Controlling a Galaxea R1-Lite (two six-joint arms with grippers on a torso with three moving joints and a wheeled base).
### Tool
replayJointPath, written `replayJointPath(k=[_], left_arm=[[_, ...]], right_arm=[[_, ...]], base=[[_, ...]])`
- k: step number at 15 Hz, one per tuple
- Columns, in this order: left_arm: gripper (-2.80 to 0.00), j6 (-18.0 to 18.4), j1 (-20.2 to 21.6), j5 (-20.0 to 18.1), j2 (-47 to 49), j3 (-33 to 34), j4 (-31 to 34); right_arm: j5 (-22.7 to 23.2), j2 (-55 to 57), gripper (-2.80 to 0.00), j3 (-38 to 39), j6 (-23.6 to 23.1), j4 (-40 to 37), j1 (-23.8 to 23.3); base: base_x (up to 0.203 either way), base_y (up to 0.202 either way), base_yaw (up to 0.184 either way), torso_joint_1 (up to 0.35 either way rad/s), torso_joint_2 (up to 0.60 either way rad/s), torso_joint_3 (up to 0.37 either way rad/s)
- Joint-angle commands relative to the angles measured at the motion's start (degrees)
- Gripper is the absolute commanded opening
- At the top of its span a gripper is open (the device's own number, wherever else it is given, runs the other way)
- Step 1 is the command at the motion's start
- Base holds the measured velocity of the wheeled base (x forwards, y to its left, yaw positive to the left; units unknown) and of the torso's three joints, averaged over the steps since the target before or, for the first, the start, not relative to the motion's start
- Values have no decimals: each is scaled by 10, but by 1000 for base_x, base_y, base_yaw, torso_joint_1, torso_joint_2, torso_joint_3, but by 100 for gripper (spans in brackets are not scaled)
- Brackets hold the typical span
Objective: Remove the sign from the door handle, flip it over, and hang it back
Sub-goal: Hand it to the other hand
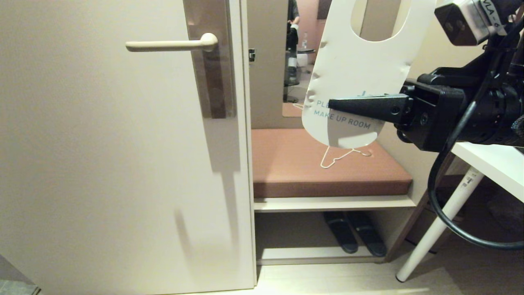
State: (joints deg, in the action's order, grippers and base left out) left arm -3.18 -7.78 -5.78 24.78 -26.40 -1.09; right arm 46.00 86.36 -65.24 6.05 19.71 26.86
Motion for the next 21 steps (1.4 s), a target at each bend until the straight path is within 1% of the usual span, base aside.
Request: replayJointPath(k=[1, 2, 3, 6, 8, 11, 13, 14, 16, 18, 19, 21], left_arm=[[-280, -20, -29, -3, 104, -58, -1], [-280, -32, -45, -12, 138, -83, -3], [-280, -42, -56, -34, 169, -100, -8], [-280, -53, -65, -140, 254, -120, -63], [-280, -61, -66, -193, 315, -133, -105], [-280, -69, -66, -284, 396, -144, -184], [-280, -70, -66, -359, 427, -147, -214], [-280, -70, -66, -387, 437, -148, -220], [-280, -73, -66, -433, 459, -154, -233], [-280, -94, -67, -473, 477, -171, -246], [-280, -106, -67, -490, 486, -179, -251], [-280, -117, -71, -515, 501, -185, -265]], right_arm=[[2, 5, -280, -1, 3, 4, 6], [2, 5, -280, 0, 3, 4, 6], [2, 5, -280, 1, 4, 4, 6], [4, 5, -280, 1, 7, 4, 6], [6, 13, -280, 1, 7, 4, 6], [41, 22, -280, -2, 7, 5, 6], [50, 25, -280, -2, 7, 4, 6], [55, 29, -280, -3, 7, 4, 6], [69, 36, -280, -9, 11, 4, 6], [99, 40, -280, -13, 31, 5, 7], [111, 46, -280, -15, 33, 5, 7], [116, 58, -280, -23, 33, 5, 12]], base=[[0, 0, 0, 0, 0, 0], [0, 0, 0, 0, 0, 0], [0, 0, 0, 0, 0, 0], [0, 0, 0, 0, 0, 0], [0, 0, 0, 0, 0, 0], [0, 0, 0, 0, 0, 0], [0, 0, 0, 0, 0, 0], [0, 0, 0, 0, 0, 0], [0, 0, 0, 0, 0, 0], [0, 0, 0, 0, 0, 0], [0, 0, 0, 0, 0, 0], [0, 0, 0, 0, 0, 0]])
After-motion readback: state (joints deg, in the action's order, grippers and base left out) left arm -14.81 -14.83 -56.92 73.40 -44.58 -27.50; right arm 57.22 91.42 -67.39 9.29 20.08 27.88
